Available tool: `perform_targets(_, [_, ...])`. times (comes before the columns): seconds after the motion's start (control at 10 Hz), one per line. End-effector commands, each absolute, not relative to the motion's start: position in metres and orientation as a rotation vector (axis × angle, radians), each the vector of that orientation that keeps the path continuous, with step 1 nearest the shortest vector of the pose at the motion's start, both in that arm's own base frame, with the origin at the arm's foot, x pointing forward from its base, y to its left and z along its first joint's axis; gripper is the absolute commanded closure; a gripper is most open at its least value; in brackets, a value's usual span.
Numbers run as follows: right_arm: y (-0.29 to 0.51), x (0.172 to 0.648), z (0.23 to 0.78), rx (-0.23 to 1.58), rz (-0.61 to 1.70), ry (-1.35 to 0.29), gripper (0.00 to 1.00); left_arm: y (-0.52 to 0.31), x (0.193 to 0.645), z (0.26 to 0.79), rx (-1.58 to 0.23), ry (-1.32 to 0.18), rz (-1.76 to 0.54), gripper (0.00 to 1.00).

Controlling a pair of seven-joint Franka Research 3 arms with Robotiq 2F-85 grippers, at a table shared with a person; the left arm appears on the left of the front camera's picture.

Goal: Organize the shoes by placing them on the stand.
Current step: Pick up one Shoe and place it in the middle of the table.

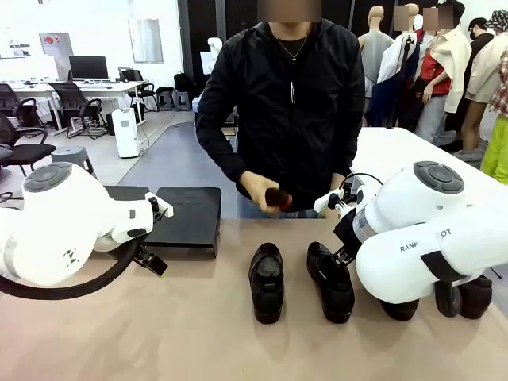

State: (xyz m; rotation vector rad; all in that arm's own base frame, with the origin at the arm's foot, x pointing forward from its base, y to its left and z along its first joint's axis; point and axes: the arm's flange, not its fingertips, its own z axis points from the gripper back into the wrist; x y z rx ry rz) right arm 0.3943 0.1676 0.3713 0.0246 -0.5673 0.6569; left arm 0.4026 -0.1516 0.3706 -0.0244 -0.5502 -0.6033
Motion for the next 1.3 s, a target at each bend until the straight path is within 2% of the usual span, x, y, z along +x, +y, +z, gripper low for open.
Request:
perform_targets(0.0, [0.168,0.394,0.371,0.025,0.656,-0.567,0.0,-0.151,0.403,0.371,-0.024,-0.55,-0.603,0.0])
perform_targets(0.9, [0.168,0.394,0.371,0.025,0.657,-0.567,0.0,-0.152,0.403,0.371,-0.024,-0.55,-0.603,0.0])
perform_targets(1.1, [0.144,0.354,0.443,0.12,0.474,-0.493,0.0,-0.149,0.359,0.439,-0.106,-0.452,-0.426,0.0])
perform_targets(1.2, [0.125,0.326,0.477,0.151,0.474,-0.5,0.0,-0.145,0.33,0.467,-0.203,-0.429,-0.443,0.0])
